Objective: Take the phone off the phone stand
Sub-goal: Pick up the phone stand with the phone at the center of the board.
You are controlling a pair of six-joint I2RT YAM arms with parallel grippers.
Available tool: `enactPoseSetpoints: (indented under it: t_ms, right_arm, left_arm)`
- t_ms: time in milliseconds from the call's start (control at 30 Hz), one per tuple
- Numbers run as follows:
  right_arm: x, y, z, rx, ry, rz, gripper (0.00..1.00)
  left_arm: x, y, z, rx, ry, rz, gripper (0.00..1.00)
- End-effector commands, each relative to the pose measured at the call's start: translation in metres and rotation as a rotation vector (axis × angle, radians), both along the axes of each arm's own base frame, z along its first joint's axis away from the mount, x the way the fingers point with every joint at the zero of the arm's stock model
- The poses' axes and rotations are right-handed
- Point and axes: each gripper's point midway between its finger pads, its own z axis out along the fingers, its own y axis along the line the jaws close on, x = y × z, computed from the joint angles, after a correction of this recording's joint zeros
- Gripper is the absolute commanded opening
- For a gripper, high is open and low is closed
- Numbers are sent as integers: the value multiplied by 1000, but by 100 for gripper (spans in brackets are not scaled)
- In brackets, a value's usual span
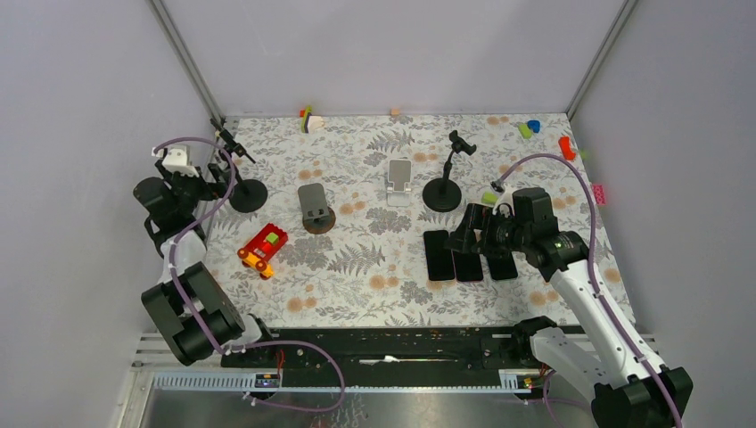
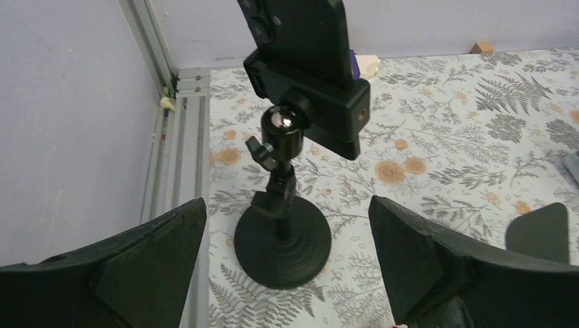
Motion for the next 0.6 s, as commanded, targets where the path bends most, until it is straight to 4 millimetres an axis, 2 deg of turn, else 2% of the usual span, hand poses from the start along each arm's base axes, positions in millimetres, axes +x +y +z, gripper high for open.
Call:
enactPoseSetpoints:
  t_ms: [0, 567]
  right_arm:
    - [6, 2, 18, 4, -51, 20, 100]
    - [7, -3, 16, -38, -42, 21, 100]
  left_arm:
    - [9, -1, 15, 69, -129, -82, 98]
    - [32, 11, 0, 152, -239, -162, 97]
